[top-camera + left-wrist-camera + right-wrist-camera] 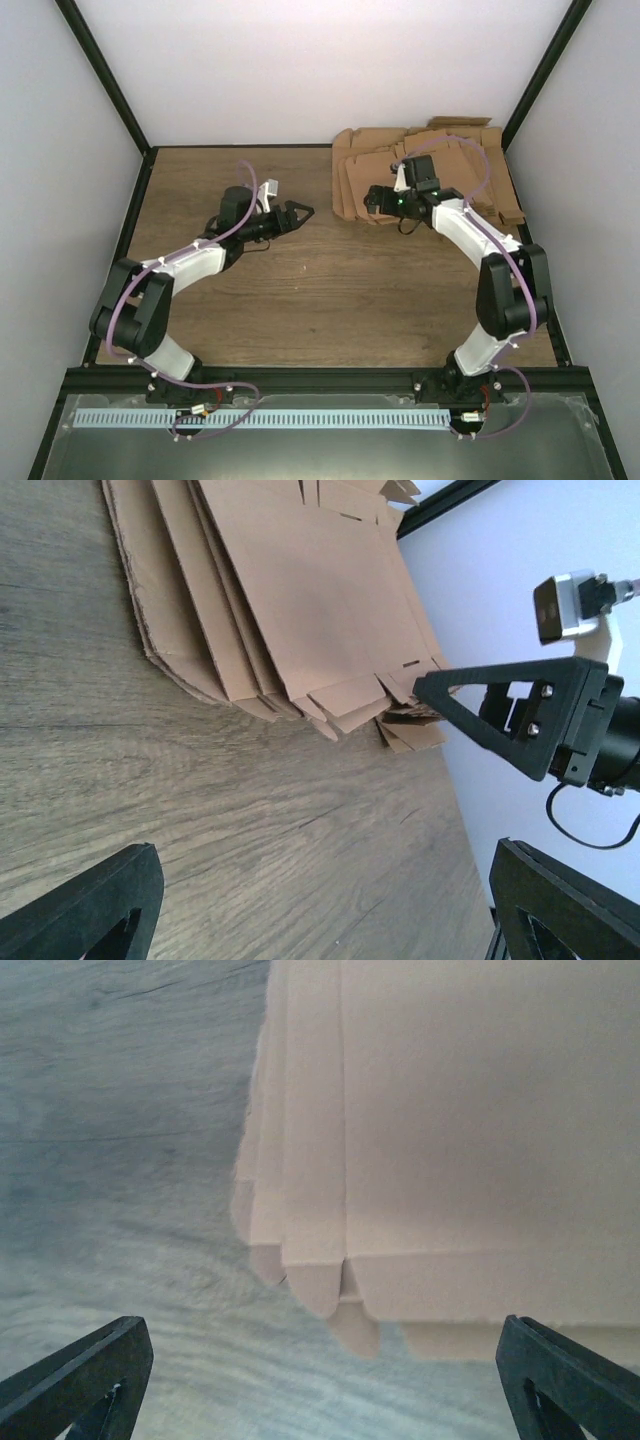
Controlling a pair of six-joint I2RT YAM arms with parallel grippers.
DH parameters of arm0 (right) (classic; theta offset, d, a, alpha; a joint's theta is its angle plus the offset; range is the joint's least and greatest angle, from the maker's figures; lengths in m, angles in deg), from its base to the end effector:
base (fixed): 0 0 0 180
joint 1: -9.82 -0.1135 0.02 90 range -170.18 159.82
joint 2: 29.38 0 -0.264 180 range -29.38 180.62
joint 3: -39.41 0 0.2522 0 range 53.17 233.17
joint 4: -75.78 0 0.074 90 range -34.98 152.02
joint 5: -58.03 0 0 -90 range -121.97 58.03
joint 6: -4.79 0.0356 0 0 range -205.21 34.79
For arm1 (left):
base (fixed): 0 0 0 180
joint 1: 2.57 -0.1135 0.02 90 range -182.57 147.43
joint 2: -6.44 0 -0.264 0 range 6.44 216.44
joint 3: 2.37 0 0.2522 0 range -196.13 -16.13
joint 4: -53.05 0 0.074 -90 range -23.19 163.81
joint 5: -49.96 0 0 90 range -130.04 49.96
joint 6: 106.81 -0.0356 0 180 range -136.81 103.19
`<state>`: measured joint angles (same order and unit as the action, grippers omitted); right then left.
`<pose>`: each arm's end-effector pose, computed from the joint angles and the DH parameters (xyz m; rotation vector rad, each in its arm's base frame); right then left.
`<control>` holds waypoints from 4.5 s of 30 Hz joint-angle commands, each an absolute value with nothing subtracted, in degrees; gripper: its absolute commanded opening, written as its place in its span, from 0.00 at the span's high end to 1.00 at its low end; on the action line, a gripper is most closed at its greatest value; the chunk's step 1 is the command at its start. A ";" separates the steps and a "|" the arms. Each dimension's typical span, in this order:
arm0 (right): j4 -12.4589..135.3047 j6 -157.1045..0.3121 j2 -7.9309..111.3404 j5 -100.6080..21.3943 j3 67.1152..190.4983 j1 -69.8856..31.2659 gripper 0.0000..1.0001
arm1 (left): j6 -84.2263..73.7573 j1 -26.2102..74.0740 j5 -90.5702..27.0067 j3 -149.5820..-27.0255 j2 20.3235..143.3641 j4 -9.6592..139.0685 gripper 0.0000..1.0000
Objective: Fold the paper box
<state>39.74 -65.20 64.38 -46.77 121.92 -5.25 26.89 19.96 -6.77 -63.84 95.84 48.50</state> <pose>0.3435 0.1019 0.2481 -0.0186 2.4448 0.5901 0.3022 -0.1465 0.2182 0.0197 2.1553 -1.2886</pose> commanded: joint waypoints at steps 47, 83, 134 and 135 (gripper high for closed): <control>23.73 -77.86 92.69 4.28 152.28 -23.38 0.15 | 16.50 20.02 -26.60 -57.84 71.97 68.04 0.02; 26.90 -79.49 84.80 14.52 149.04 -23.38 0.99 | 15.79 20.05 -27.21 -58.74 70.80 69.27 0.02; 36.58 -65.01 83.04 -55.50 147.57 32.41 0.21 | 17.79 20.37 -19.13 -60.11 77.13 64.31 0.02; 36.88 -64.73 83.86 -56.34 147.75 33.38 0.20 | 17.88 20.36 -19.09 -60.16 77.26 64.01 0.02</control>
<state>35.49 -66.05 81.69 -53.59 144.17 29.39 17.49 19.98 -19.77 -58.42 76.54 65.95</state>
